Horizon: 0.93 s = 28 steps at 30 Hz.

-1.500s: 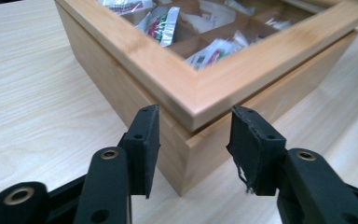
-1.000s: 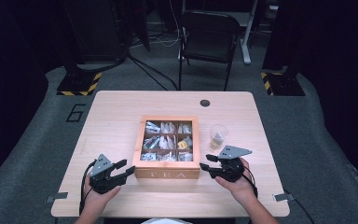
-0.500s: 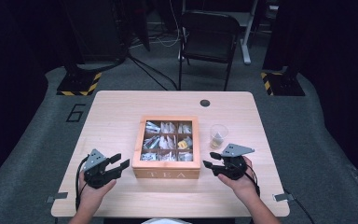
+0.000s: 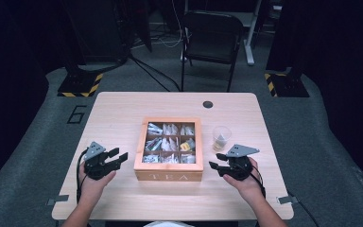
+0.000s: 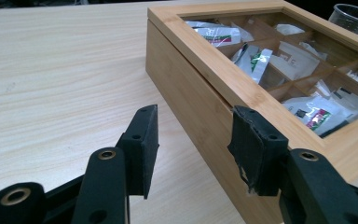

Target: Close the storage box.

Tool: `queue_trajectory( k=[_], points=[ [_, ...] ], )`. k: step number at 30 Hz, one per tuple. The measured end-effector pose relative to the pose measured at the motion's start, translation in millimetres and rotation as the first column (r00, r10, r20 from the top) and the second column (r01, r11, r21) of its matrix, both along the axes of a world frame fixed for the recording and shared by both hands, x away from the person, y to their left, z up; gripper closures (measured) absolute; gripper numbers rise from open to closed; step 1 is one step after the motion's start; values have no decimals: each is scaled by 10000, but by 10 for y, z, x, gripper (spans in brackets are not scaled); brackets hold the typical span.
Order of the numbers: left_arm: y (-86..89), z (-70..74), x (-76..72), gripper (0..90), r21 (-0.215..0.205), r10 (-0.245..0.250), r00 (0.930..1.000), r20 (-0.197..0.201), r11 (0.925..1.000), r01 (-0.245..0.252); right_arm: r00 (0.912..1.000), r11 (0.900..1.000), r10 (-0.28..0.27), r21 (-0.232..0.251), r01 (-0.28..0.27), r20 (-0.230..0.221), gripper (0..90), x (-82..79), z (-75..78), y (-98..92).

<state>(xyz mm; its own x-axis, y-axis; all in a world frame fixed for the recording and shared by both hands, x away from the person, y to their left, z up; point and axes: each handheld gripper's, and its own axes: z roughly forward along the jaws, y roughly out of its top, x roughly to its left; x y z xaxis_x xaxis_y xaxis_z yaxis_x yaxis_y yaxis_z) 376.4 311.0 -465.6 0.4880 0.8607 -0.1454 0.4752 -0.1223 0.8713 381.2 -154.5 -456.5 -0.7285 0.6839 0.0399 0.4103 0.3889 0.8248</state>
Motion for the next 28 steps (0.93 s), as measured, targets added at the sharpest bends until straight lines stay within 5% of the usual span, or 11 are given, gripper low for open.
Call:
queue_trajectory(
  k=[16,28],
  points=[
    [40,-209,66,506,126,239,9993,-288,9996,-236,9992,9999,-140,-9,140,-364,521,46,-140,-70],
    [8,-264,60,499,334,-81,9987,-496,9994,98,9982,9995,-315,-64,312,-515,513,46,-171,-102]
  ],
)
